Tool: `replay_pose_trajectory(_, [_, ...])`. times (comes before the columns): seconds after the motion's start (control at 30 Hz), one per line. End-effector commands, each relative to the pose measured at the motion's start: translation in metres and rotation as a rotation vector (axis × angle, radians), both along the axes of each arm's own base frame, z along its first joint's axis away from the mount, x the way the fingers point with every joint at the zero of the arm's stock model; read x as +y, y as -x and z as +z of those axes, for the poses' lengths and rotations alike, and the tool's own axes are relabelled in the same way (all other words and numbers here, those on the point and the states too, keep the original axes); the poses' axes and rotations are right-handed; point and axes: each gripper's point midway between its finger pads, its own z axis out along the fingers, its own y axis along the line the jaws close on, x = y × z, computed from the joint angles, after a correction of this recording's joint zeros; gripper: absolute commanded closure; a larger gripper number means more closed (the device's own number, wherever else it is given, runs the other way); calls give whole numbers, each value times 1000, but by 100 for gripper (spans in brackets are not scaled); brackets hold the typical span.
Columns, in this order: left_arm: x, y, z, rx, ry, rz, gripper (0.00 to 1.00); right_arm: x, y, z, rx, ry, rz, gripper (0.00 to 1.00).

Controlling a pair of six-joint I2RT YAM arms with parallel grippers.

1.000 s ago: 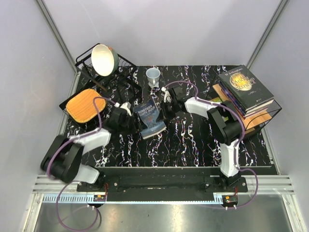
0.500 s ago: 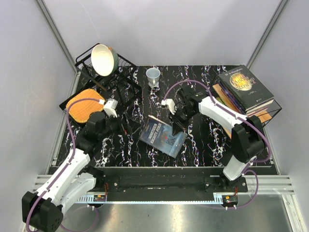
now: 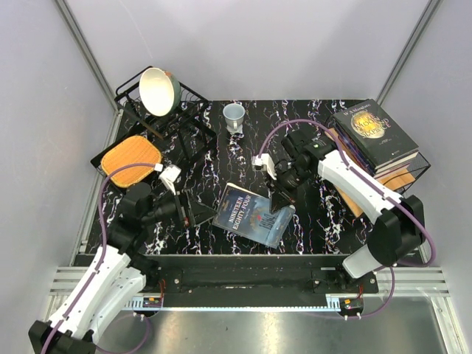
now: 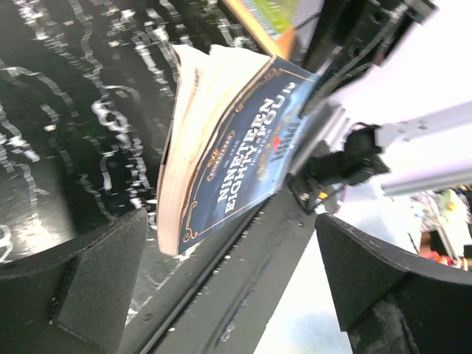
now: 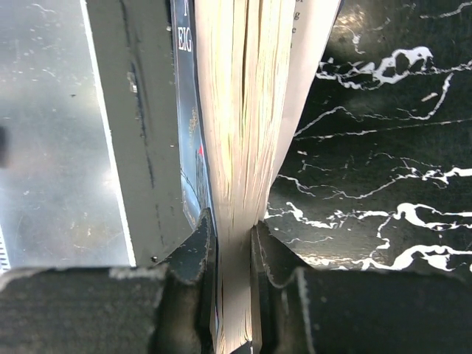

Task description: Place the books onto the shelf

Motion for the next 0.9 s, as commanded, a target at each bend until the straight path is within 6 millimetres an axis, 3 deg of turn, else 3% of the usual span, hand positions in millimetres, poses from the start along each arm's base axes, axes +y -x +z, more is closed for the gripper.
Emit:
replay_pose_trajectory(0.0, [-5, 19, 10, 20, 45, -82, 1, 9, 13, 37, -15, -160, 40, 100])
replay_pose_trajectory(0.33, [-9, 28, 26, -1, 49, -118, 1, 8, 11, 45, 24, -249, 30, 100])
replay_pose_trajectory(0.87, [-20, 14, 6, -105, -151, -204, 1, 11, 28, 51, 78, -333, 81, 100])
